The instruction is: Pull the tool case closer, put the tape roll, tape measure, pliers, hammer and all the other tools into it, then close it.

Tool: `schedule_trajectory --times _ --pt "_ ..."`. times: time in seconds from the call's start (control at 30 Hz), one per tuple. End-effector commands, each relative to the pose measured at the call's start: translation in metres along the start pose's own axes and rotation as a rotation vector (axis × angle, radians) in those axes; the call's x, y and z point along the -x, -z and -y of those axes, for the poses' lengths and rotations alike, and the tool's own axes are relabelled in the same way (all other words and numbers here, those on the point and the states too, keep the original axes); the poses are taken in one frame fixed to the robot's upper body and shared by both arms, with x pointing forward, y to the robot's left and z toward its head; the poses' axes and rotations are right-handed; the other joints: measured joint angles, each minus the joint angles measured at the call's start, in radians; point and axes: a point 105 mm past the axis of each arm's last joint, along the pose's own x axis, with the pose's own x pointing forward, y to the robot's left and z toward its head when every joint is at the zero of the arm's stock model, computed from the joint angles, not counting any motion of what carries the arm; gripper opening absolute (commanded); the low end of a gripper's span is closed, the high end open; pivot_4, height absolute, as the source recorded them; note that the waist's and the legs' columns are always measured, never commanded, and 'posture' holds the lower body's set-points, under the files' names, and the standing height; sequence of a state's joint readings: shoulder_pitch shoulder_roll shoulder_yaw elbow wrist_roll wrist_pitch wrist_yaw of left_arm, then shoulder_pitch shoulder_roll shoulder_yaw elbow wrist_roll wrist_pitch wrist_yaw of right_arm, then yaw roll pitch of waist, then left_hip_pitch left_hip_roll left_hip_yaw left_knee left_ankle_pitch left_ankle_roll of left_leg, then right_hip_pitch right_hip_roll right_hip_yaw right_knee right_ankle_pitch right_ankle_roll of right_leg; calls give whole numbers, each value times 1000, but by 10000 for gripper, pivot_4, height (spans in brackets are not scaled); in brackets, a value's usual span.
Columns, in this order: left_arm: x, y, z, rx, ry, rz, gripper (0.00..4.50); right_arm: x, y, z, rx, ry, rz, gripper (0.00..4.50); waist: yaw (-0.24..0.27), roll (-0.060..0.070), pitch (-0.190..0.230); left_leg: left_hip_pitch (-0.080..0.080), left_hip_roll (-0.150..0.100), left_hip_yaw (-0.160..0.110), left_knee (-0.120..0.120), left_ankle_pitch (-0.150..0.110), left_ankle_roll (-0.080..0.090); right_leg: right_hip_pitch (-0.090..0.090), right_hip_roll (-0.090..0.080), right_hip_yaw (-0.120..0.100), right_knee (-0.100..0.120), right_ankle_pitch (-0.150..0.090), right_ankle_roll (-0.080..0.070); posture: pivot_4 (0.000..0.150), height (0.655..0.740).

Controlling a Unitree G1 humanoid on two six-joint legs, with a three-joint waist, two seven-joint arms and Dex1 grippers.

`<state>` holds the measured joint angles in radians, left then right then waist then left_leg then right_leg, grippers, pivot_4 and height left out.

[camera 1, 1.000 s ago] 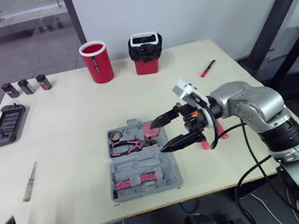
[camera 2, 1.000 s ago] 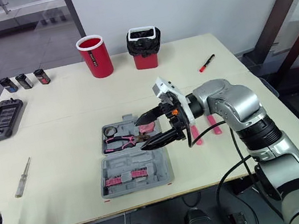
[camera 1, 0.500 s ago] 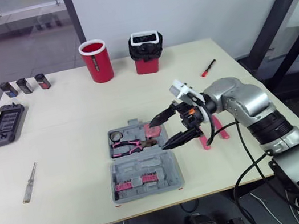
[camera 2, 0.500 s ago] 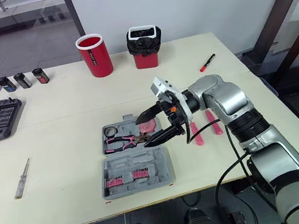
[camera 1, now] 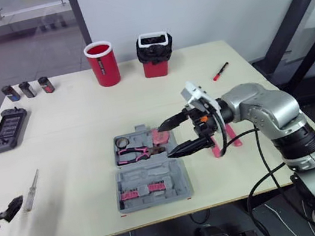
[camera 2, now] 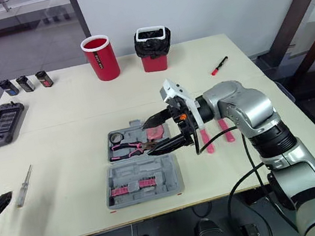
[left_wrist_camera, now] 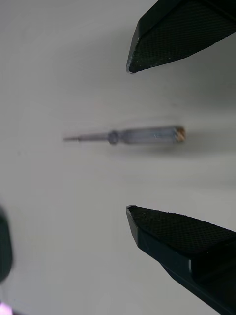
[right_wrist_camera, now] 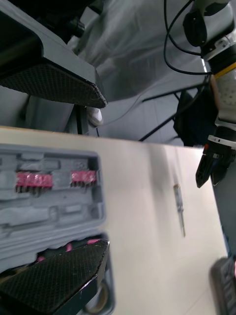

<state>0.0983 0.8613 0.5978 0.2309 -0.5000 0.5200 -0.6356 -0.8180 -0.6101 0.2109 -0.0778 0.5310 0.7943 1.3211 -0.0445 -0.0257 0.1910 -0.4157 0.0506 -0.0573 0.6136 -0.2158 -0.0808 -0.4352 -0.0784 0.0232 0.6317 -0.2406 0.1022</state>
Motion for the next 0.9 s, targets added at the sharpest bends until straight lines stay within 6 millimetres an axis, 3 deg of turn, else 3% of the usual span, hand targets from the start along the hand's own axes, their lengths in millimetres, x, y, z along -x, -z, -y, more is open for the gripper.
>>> schedule_trajectory --times 0.03,0.33,0.53,0.63,0.87,0.9 --pt "-14 -2 -8 20 -18 -56 45000 8 -12 -6 58 20 24 44864 1 0 0 0 0 0 0 0 0 0 0 0 1 1 3 1500 7400" --pt "-63 1 -2 -47 23 -152 45000 17 -12 -6 66 70 1 44864 2 -1 0 3 0 -2 1 0 0 4 1 -1 1 2 4 1500 7400" --pt "-81 11 0 -40 -10 -197 45000 21 -10 -7 67 92 -15 44864 3 -1 0 4 0 -2 1 0 0 5 1 -1 1 2 5 1500 7400" --pt "-81 22 -2 -46 -29 -248 36585 27 -3 -5 61 122 -48 45000 4 0 0 5 0 -2 1 0 0 5 1 -1 2 2 6 1500 7400" --pt "-72 28 -2 32 4 -281 2319 36 3 -1 40 159 -81 45000 0 0 -1 8 0 -1 1 0 0 7 1 0 3 2 5 1500 7400" --pt "-70 24 -5 41 2 -268 545 37 3 1 41 170 -87 45000 -1 0 -1 8 0 -1 1 0 0 7 1 0 3 2 5 1500 7400"
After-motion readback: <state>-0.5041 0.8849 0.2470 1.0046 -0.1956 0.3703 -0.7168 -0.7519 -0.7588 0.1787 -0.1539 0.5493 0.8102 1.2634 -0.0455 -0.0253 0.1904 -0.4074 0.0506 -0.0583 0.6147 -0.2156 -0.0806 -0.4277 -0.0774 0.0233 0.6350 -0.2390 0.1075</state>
